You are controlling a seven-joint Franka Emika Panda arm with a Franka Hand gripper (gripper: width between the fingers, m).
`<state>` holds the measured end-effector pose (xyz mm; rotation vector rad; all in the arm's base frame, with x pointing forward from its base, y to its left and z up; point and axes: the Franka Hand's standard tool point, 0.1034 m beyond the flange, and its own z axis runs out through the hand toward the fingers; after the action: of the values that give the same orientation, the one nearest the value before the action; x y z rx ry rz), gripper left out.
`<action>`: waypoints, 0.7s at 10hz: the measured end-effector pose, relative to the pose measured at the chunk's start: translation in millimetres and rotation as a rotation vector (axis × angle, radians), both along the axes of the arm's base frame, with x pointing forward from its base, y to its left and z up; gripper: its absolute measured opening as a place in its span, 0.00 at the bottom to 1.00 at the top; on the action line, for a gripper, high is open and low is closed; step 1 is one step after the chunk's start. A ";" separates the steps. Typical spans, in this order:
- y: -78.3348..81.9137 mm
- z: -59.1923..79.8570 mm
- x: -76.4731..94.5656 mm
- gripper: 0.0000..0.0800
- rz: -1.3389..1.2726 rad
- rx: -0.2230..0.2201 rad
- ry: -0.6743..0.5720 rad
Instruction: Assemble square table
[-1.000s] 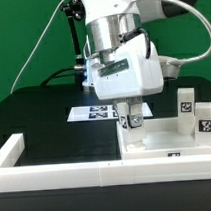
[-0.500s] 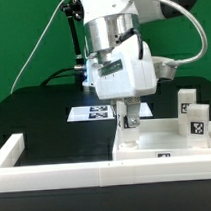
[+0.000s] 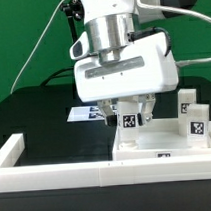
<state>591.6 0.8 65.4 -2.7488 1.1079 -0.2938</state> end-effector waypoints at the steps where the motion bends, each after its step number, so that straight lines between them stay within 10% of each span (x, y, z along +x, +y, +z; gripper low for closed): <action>1: 2.3 0.4 -0.9 0.81 0.079 -0.018 0.003; 7: -1.4 -1.0 -1.5 0.81 0.480 -0.125 -0.023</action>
Offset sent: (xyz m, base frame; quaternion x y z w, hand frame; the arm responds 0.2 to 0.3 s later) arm -0.0067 -0.0024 0.0017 -0.0190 -0.0039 -0.2149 0.9764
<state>590.0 -0.7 64.5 -2.9959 0.4079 -0.3324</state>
